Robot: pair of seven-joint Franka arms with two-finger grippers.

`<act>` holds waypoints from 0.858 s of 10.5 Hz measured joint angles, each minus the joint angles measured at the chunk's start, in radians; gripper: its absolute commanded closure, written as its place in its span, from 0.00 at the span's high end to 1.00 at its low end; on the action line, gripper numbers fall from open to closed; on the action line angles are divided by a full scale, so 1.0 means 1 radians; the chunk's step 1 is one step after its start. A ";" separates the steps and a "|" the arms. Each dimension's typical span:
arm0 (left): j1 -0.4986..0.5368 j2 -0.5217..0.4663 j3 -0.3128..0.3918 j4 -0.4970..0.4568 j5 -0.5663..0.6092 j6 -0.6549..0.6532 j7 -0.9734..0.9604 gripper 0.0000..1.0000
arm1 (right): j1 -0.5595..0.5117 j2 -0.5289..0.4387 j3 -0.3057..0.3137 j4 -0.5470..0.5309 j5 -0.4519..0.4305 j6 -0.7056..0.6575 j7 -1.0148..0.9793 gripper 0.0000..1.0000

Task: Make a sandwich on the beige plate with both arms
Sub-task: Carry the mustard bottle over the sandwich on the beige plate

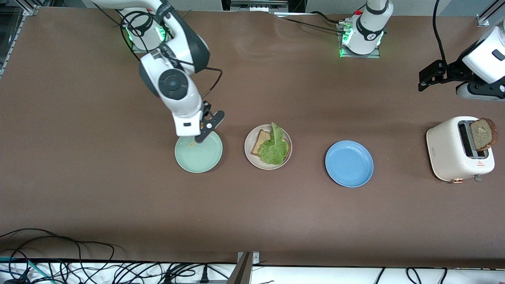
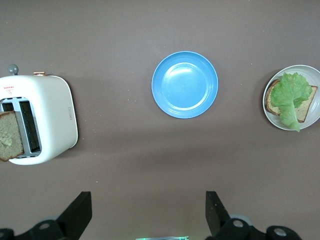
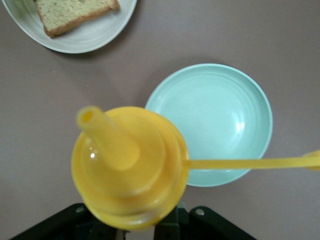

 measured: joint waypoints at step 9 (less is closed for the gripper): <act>0.000 0.000 0.002 0.000 0.000 0.000 0.000 1.00 | 0.331 0.327 -0.224 0.364 0.054 -0.173 0.007 0.00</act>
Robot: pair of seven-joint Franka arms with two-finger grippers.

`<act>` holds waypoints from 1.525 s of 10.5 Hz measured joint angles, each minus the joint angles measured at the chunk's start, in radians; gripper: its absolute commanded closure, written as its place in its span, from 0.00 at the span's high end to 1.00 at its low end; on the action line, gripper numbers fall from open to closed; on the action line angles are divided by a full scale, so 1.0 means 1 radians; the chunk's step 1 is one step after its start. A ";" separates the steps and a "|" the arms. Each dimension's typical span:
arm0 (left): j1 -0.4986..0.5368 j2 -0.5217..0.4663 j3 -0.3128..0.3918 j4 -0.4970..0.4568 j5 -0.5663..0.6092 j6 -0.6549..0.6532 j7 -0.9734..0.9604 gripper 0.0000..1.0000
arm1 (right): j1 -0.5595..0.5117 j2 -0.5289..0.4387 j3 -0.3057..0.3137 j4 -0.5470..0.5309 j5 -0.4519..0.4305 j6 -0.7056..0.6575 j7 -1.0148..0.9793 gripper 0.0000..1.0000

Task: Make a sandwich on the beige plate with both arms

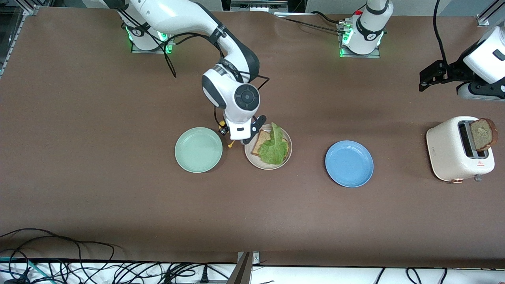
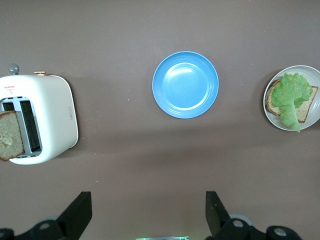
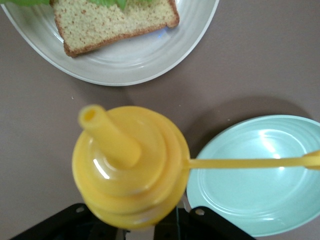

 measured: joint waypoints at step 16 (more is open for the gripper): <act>0.000 0.000 -0.001 0.000 0.000 0.000 0.000 1.00 | 0.188 0.212 -0.205 0.235 0.272 -0.315 -0.281 0.00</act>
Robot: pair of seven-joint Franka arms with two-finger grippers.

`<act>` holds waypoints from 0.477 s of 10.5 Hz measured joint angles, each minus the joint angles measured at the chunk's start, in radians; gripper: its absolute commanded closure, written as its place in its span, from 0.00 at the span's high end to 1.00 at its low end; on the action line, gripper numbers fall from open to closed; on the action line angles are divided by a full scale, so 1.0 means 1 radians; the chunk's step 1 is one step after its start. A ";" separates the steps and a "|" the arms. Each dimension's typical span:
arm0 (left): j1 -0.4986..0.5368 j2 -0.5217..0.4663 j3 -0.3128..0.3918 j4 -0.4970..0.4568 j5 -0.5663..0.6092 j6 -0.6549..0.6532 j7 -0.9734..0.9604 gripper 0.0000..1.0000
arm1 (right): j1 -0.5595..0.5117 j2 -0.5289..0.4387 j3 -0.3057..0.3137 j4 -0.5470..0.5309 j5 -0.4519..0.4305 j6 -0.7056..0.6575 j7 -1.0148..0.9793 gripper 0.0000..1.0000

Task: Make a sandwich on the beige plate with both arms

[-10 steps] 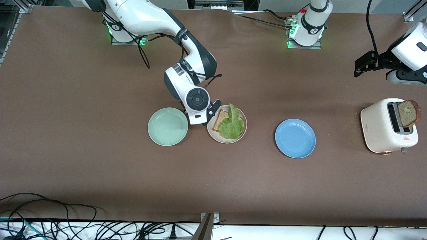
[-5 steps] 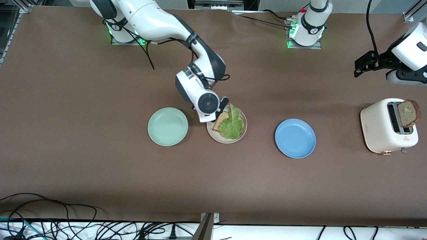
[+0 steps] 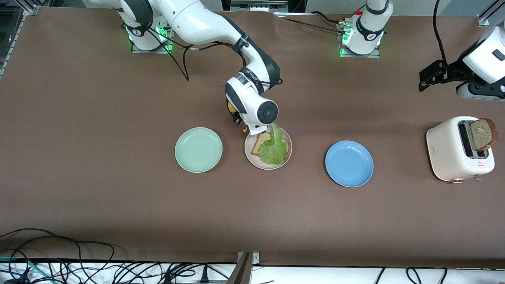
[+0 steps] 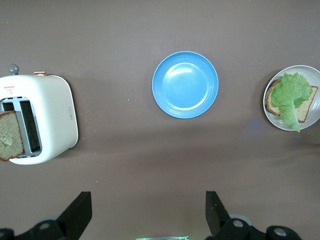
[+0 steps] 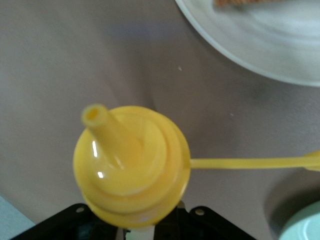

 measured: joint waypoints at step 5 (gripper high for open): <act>0.000 0.000 0.000 0.000 0.000 0.000 0.000 1.00 | -0.011 0.031 -0.013 0.017 0.000 -0.009 -0.028 0.00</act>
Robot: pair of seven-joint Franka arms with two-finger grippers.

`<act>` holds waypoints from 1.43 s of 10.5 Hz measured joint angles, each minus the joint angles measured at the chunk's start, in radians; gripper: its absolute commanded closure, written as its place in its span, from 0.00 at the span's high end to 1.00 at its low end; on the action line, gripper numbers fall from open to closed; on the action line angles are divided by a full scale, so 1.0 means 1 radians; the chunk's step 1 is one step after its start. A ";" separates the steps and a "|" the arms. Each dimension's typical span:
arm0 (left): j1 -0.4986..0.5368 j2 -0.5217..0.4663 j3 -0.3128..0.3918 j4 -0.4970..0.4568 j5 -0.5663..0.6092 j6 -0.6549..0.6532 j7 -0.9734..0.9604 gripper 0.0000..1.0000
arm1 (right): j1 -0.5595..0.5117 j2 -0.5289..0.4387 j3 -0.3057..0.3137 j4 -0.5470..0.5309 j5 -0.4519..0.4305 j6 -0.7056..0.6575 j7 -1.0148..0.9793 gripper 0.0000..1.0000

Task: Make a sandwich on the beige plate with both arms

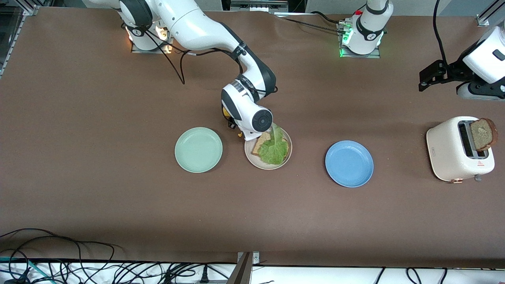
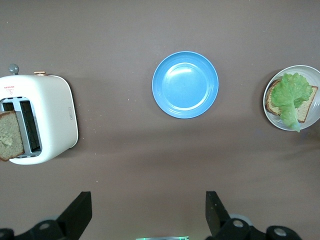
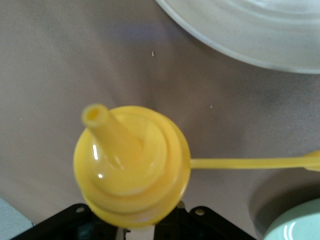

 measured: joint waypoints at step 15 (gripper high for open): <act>-0.001 0.000 -0.002 0.000 0.000 0.000 0.000 1.00 | -0.326 -0.520 0.078 -0.282 -0.085 0.107 -0.098 0.00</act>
